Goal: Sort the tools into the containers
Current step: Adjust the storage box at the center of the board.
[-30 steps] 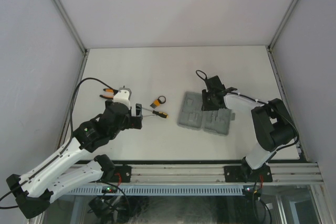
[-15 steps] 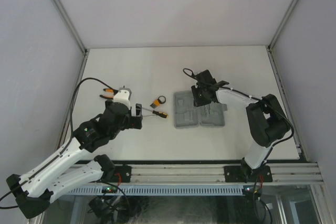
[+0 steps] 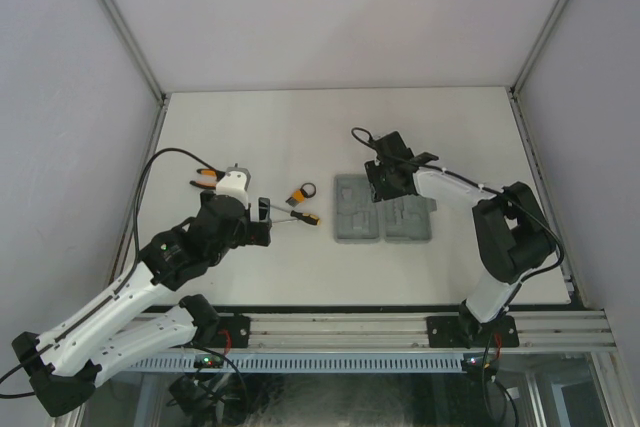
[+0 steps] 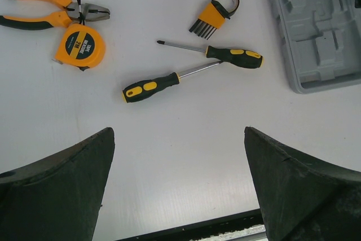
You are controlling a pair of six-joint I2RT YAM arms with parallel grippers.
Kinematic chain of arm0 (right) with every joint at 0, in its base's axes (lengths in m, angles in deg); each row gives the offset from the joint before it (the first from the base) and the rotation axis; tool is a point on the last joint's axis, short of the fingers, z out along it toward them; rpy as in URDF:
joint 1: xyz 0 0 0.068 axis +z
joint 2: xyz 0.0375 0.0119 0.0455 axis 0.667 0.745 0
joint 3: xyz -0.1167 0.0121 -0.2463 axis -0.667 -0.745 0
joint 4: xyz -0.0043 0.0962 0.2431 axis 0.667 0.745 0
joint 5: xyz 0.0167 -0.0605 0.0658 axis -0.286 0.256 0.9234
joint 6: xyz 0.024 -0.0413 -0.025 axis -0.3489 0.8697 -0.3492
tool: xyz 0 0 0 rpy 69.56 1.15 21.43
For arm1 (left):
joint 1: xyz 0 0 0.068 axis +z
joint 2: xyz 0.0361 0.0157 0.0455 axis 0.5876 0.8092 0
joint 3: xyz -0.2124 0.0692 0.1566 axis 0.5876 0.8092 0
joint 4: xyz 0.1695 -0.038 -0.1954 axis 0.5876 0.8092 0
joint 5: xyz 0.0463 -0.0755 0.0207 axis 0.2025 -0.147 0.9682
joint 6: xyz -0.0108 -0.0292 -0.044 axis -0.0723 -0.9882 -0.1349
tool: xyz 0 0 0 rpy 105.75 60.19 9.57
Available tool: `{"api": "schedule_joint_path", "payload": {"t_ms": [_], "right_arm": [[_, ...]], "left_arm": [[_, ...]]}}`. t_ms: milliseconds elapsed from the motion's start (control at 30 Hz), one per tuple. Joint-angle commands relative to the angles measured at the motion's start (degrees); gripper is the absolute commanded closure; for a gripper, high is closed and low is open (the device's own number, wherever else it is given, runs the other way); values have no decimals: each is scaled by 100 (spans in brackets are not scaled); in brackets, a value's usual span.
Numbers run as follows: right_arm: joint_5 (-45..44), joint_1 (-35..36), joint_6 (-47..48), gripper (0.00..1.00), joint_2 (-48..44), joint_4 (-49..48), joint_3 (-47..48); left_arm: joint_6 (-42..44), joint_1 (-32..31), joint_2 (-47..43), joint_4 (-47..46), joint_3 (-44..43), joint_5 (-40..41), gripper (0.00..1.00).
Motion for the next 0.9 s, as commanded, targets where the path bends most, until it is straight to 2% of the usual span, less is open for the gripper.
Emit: {"api": "schedule_joint_path", "payload": {"t_ms": [0, 267, 367, 433, 700, 867], "right_arm": [[-163, 77, -294, 56, -334, -173, -119], [-425, 305, -865, 54, -465, -324, -536], [-550, 363, -1089, 57, -416, -411, -687], [-527, 369, -1171, 60, -359, -502, -781], [-411, 384, -849, 89, -227, -701, -840], [-307, 280, -780, 93, -236, -772, -759]], "left_arm": [[93, 27, -13, -82, -212, 0, 0], [98, 27, -42, -73, -212, 8, 0], [98, 26, -37, -73, -214, 2, 0], [93, 26, -33, -73, -214, -2, 0], [93, 27, -23, -73, -209, 9, 0], [63, 26, -34, -60, -208, 69, 0]]}}
